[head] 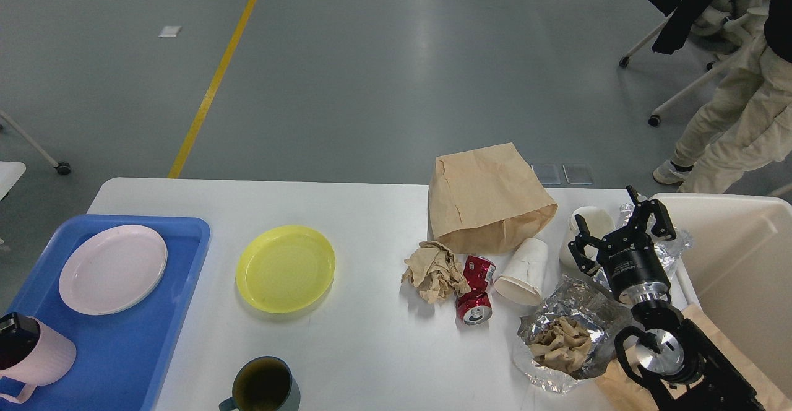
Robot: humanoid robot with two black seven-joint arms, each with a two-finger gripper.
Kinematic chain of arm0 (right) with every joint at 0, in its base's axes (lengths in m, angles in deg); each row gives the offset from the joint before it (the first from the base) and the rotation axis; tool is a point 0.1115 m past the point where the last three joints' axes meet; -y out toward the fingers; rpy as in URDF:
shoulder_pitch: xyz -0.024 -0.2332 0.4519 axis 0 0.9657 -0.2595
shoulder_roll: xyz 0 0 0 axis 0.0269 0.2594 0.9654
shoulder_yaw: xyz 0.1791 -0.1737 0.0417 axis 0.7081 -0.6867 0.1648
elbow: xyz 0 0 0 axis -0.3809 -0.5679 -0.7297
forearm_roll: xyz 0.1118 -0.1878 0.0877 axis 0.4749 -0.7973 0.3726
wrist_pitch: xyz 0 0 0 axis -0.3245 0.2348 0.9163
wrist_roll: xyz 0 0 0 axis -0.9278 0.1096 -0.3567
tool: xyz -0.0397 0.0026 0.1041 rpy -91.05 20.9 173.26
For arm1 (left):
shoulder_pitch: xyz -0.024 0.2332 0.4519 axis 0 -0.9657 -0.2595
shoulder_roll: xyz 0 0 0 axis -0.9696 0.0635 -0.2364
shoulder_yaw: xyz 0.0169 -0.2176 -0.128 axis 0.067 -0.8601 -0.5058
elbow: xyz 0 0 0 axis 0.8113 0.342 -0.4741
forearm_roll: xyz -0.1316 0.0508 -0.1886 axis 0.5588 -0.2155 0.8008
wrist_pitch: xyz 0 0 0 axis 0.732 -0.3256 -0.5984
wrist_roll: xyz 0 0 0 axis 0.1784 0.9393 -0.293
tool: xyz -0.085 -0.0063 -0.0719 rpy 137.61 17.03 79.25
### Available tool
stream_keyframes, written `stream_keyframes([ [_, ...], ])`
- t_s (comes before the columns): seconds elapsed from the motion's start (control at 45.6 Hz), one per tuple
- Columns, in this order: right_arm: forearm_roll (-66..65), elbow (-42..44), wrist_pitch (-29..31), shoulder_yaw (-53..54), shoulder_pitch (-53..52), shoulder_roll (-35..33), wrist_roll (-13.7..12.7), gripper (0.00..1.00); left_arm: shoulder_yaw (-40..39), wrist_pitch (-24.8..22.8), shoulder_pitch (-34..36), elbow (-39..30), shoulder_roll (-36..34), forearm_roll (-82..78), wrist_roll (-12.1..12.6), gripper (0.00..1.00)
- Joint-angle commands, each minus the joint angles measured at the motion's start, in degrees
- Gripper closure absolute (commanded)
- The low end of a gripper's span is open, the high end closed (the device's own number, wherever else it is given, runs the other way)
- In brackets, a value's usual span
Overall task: Tidy desktop
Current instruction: 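Open the left gripper and withdraw it from the pink mug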
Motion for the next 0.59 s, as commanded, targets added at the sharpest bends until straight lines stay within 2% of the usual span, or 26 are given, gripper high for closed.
stream_keyframes([
  [0.0, 0.01, -0.08, 0.0, 0.0, 0.0, 0.0, 0.0, 0.0, 3.64, -0.24, 3.48, 0.0, -0.27, 0.24, -0.14, 0.06],
  [0.132, 0.01, -0.08, 0.0, 0.0, 0.0, 0.0, 0.0, 0.0, 3.91, -1.29, 4.28, -0.09, -0.35, 0.33, -0.06, 0.04],
  [0.219, 0.01, -0.08, 0.0, 0.0, 0.0, 0.0, 0.0, 0.0, 4.79, -4.71, 6.56, -1.14, -0.62, 0.33, 0.03, 0.04],
  [0.307, 0.01, -0.08, 0.0, 0.0, 0.0, 0.0, 0.0, 0.0, 9.08, -8.41, 11.47, -4.3, -1.84, 0.33, 0.03, 0.04],
  [0.373, 0.01, -0.08, 0.0, 0.0, 0.0, 0.0, 0.0, 0.0, 13.91, -9.11, 17.09, -8.59, -2.29, 0.42, 0.03, 0.04],
  [0.57, 0.01, -0.08, 0.0, 0.0, 0.0, 0.0, 0.0, 0.0, 31.4, -9.03, 42.05, -29.68, -1.59, 1.38, 0.12, 0.04],
])
